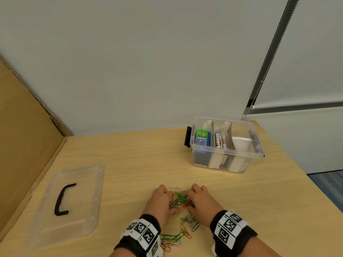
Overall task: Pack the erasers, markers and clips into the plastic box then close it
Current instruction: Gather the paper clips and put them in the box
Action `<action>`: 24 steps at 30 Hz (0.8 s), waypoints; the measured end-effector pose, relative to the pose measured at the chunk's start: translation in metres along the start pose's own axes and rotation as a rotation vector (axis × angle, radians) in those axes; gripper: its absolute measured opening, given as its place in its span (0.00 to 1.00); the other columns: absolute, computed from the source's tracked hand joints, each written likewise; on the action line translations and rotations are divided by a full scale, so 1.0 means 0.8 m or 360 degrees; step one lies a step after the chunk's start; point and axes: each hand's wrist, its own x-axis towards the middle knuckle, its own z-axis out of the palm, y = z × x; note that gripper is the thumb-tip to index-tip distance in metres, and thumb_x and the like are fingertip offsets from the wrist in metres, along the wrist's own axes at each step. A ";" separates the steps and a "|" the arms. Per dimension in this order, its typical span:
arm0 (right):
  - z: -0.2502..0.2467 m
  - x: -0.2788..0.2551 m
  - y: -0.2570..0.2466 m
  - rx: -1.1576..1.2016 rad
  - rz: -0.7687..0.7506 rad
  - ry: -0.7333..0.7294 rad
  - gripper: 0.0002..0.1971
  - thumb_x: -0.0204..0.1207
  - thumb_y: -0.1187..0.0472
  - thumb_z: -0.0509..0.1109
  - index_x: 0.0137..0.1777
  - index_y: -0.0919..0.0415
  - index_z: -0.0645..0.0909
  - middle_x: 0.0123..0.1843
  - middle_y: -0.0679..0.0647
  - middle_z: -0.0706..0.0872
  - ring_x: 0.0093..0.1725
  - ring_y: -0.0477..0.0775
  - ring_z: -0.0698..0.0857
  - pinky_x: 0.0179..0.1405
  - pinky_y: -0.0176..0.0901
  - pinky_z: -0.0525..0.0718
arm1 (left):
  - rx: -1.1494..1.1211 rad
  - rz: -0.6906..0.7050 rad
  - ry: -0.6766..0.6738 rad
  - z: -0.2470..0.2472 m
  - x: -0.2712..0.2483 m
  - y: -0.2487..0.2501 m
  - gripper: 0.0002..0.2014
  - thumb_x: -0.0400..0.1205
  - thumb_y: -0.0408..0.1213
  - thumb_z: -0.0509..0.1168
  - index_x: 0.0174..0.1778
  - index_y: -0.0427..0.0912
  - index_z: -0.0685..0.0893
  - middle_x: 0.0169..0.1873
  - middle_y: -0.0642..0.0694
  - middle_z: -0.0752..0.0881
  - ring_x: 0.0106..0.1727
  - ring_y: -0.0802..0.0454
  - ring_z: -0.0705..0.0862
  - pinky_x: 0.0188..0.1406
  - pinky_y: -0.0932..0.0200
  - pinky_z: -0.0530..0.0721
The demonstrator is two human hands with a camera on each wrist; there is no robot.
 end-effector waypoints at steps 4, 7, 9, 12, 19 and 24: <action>0.006 0.007 -0.008 0.0033 0.0057 0.0019 0.15 0.80 0.67 0.57 0.64 0.57 0.75 0.62 0.54 0.74 0.61 0.57 0.74 0.58 0.44 0.76 | 0.0020 -0.0029 0.0043 -0.005 0.006 0.002 0.19 0.81 0.45 0.65 0.69 0.48 0.78 0.60 0.47 0.76 0.61 0.50 0.77 0.60 0.57 0.78; 0.008 0.012 -0.007 0.0076 0.0117 0.0080 0.14 0.80 0.69 0.58 0.61 0.57 0.78 0.58 0.54 0.76 0.57 0.58 0.78 0.52 0.42 0.76 | 0.0056 -0.0051 0.0085 -0.006 0.008 0.006 0.16 0.83 0.42 0.62 0.67 0.48 0.80 0.59 0.46 0.79 0.61 0.49 0.79 0.59 0.57 0.79; 0.008 0.014 -0.004 0.0099 0.0130 0.0122 0.14 0.80 0.68 0.58 0.59 0.57 0.80 0.55 0.53 0.77 0.55 0.57 0.80 0.49 0.41 0.75 | 0.0100 -0.0057 0.0077 -0.005 0.009 0.007 0.15 0.83 0.40 0.60 0.65 0.48 0.82 0.58 0.46 0.80 0.59 0.48 0.80 0.58 0.56 0.79; 0.002 0.013 0.003 0.0190 0.0149 0.0166 0.13 0.80 0.66 0.61 0.59 0.57 0.83 0.55 0.53 0.81 0.54 0.54 0.81 0.51 0.37 0.75 | 0.0120 -0.0068 0.0054 -0.008 0.013 0.008 0.15 0.83 0.38 0.59 0.63 0.47 0.83 0.58 0.45 0.81 0.59 0.47 0.81 0.57 0.55 0.80; -0.011 0.013 0.031 0.0945 0.0407 0.0110 0.10 0.75 0.68 0.71 0.39 0.51 0.84 0.41 0.51 0.86 0.45 0.51 0.87 0.50 0.44 0.89 | -0.0169 -0.0068 0.0164 -0.018 0.005 -0.004 0.13 0.82 0.44 0.63 0.61 0.52 0.87 0.53 0.48 0.87 0.50 0.55 0.83 0.49 0.64 0.77; -0.043 -0.001 0.041 0.1309 0.0411 0.0114 0.09 0.75 0.71 0.71 0.38 0.57 0.84 0.40 0.57 0.85 0.41 0.51 0.87 0.42 0.42 0.90 | -0.0504 -0.0072 0.0313 -0.035 0.000 -0.001 0.08 0.79 0.42 0.69 0.52 0.53 0.91 0.39 0.56 0.87 0.39 0.63 0.83 0.39 0.72 0.78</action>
